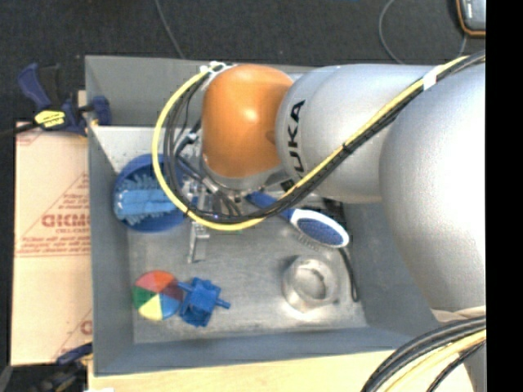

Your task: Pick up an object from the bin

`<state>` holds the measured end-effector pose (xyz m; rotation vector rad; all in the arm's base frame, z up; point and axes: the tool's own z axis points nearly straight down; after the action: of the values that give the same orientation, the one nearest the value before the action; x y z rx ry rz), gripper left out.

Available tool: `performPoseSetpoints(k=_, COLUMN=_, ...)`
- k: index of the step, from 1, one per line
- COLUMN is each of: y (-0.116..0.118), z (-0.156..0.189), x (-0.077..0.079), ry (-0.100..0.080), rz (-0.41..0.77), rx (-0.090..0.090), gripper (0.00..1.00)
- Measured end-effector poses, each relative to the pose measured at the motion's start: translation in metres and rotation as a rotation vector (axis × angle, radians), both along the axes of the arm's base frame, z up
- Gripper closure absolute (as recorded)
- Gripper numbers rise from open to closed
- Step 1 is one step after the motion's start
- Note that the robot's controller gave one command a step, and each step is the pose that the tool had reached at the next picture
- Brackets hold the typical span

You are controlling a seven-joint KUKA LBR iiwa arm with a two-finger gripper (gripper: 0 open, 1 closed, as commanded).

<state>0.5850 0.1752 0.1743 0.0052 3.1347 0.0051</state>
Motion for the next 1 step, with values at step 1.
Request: performPoseSetpoints(k=1, y=0.0072, z=-0.0189, x=-0.0132, ry=0.004, rz=-0.170, rx=0.000, gripper=0.00)
